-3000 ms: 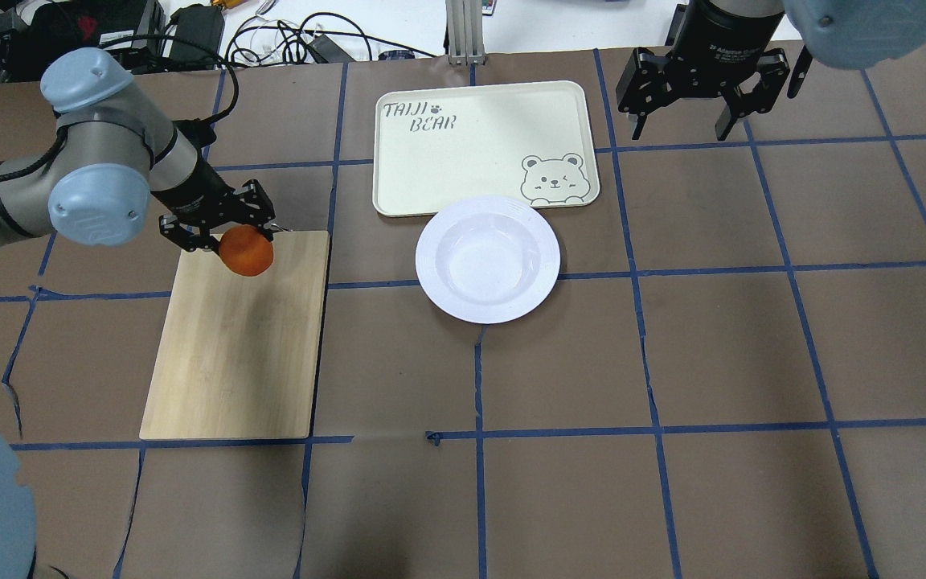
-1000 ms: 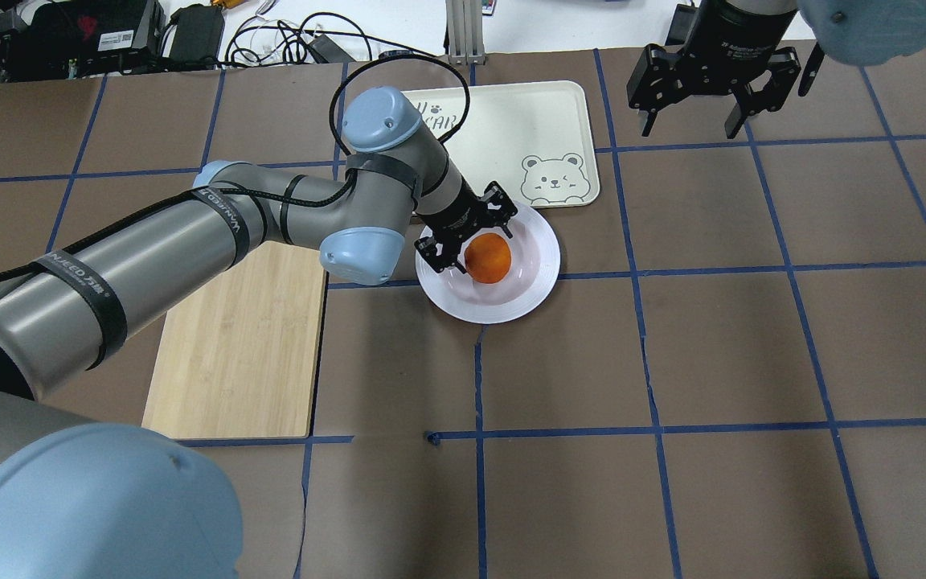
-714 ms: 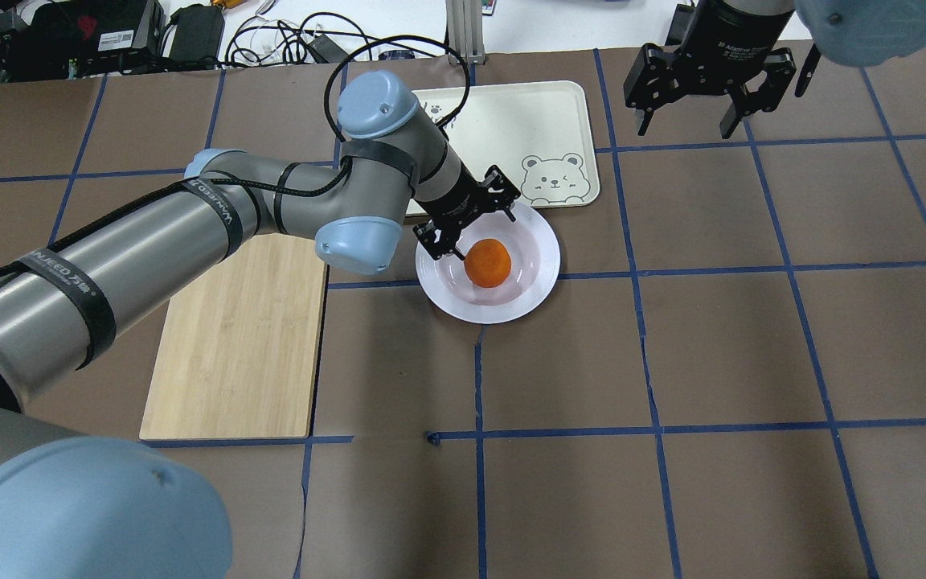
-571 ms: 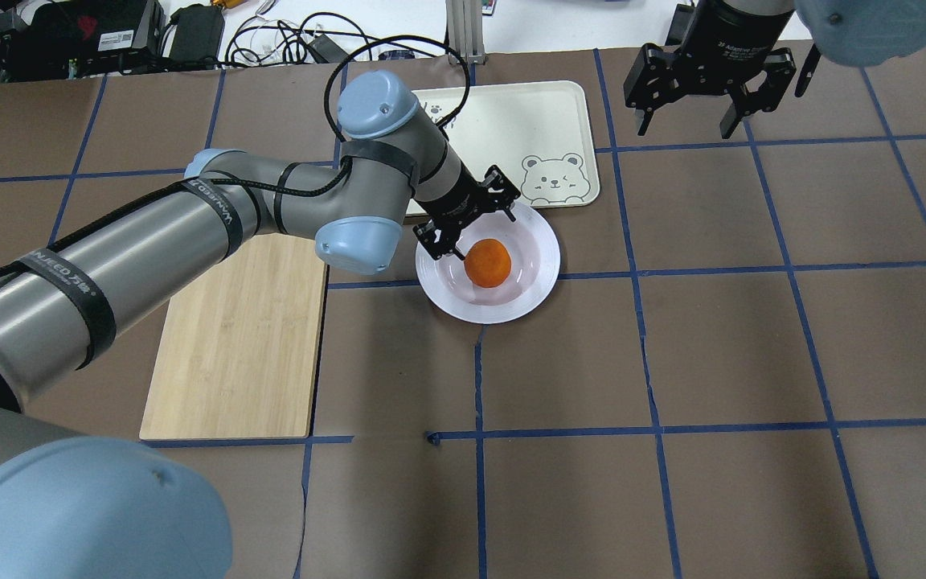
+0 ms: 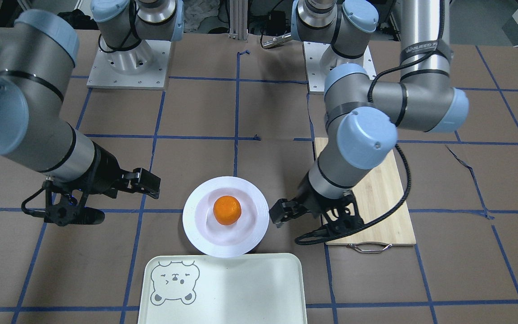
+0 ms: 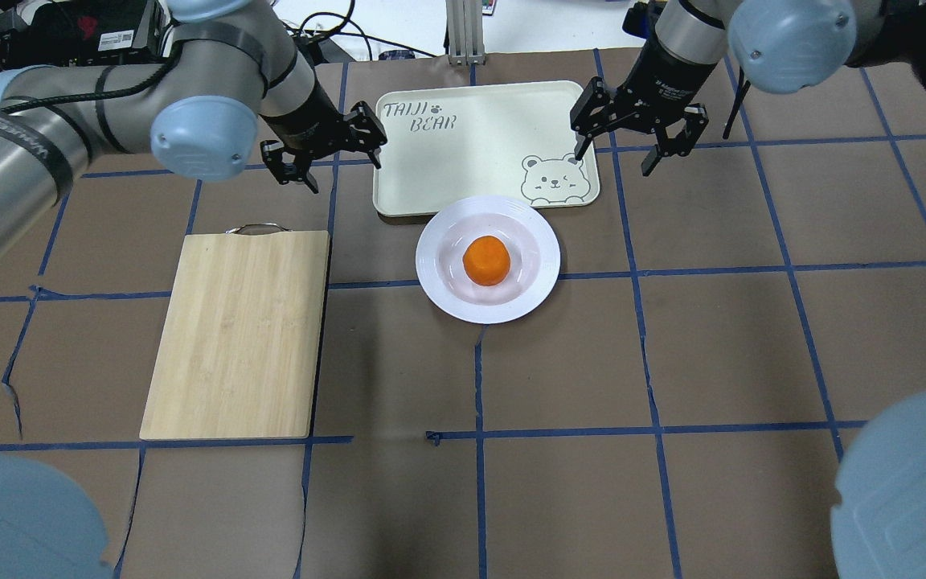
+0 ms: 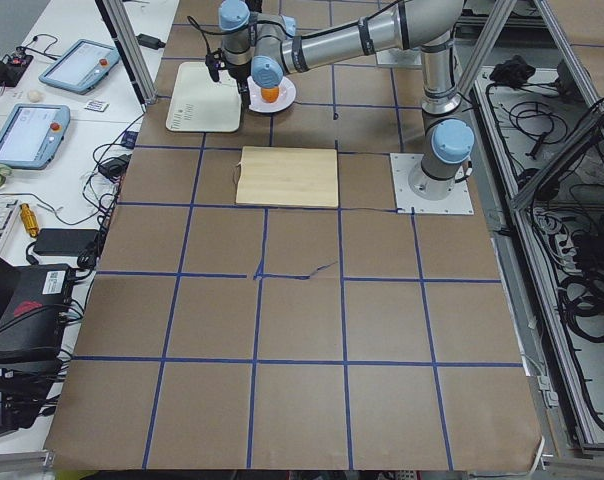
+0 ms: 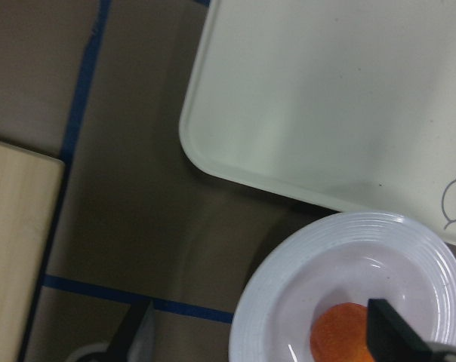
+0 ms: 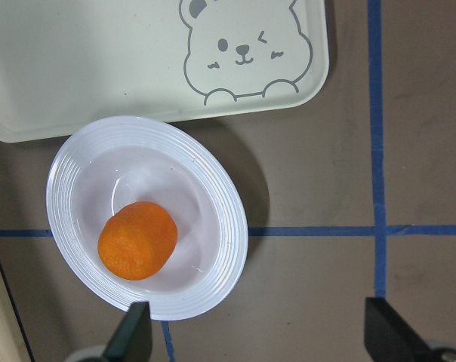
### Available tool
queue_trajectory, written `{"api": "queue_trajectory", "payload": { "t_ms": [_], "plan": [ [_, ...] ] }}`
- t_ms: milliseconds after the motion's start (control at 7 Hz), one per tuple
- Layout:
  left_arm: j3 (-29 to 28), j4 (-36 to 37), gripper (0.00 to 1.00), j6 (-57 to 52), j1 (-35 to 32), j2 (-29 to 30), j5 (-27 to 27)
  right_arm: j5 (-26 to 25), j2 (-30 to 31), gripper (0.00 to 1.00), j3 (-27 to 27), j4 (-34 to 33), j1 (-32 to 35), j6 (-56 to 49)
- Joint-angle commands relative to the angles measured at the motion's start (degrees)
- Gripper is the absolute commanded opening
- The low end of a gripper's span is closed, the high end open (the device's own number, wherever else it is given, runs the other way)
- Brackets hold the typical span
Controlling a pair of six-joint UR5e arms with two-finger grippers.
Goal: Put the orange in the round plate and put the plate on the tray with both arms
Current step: 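Raise the left gripper away while the right gripper reaches to the plate rim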
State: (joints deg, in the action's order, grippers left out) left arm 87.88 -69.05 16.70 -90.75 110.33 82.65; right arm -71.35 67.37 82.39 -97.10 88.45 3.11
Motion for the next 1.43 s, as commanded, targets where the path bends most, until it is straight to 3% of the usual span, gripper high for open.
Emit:
{"api": "queue_trajectory", "payload": {
  "t_ms": [0,143,286,429,857,1286],
  "plan": [
    [-1.1,-12.3,1.0,-3.3,6.0,-7.1,6.5,5.8,-1.3,1.0,11.2,-12.9,0.1,0.1],
    [-1.2,-12.4,1.0,-3.3,6.1,-10.0,8.4,8.7,-1.5,1.0,19.1,-24.3,0.1,0.3],
    [-0.6,-12.2,1.0,-2.7,6.0,-11.5,8.6,11.5,-1.8,1.0,22.9,-26.5,0.1,0.8],
    [-0.3,-12.8,1.0,-3.4,7.0,-12.3,7.9,15.4,-2.7,1.0,23.3,-27.8,0.1,1.0],
    [1.7,-13.8,1.0,-11.4,4.6,-15.3,6.4,15.5,-6.9,1.0,23.4,-32.1,0.1,1.8],
    [2.2,-14.9,1.0,-14.6,5.1,-16.7,6.9,17.7,-7.1,0.86,23.4,-34.6,0.2,7.2]
  ]
}}
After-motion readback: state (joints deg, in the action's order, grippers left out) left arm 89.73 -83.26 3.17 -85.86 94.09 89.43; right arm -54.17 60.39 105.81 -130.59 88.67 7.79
